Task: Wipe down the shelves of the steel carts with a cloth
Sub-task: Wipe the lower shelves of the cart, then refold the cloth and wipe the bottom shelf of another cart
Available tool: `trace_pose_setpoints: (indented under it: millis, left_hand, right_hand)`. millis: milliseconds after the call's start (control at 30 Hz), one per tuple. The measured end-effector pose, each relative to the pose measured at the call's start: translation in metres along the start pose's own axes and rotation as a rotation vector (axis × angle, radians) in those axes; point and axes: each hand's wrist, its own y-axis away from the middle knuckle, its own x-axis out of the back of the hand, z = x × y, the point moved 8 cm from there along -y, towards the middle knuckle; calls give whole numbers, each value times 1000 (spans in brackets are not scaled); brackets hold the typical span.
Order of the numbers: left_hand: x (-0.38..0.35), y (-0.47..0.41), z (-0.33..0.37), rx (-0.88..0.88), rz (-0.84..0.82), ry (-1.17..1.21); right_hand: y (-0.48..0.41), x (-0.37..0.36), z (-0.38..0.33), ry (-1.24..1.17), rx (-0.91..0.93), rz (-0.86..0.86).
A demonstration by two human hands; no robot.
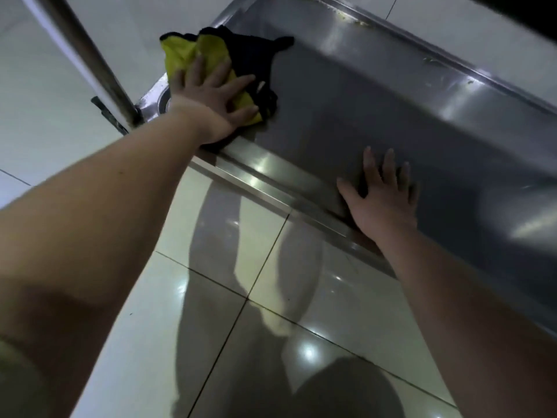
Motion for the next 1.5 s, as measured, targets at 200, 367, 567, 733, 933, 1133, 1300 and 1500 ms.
trace_pose_setpoints:
  millis: [200, 367, 567, 733, 933, 1133, 1300, 1500]
  left_hand:
    - [-6, 16, 24, 69, -24, -20]
    - [-24, 43, 146, -132, -28, -40]
    - [-54, 104, 300, -470, -131, -116]
    - [-43, 123, 261, -437, -29, -14]
    - [-33, 129, 131, -101, -26, 12]
    - [-29, 139, 137, -83, -109, 73]
    - [-18, 177, 103, -211, 127, 87]
    - [-8, 186, 90, -147, 242, 232]
  right_hand:
    - [30, -7, 60, 114, -55, -48]
    - [33, -1, 64, -114, -55, 13]
    - [40, 16, 88, -619, -48, -20]
    - [37, 12, 96, -636, -39, -82]
    - [37, 11, 94, -583, -36, -104]
    - [53, 20, 42, -169, 108, -45]
    - [81, 11, -62, -67, 574, 7]
    - [84, 7, -76, -112, 449, 162]
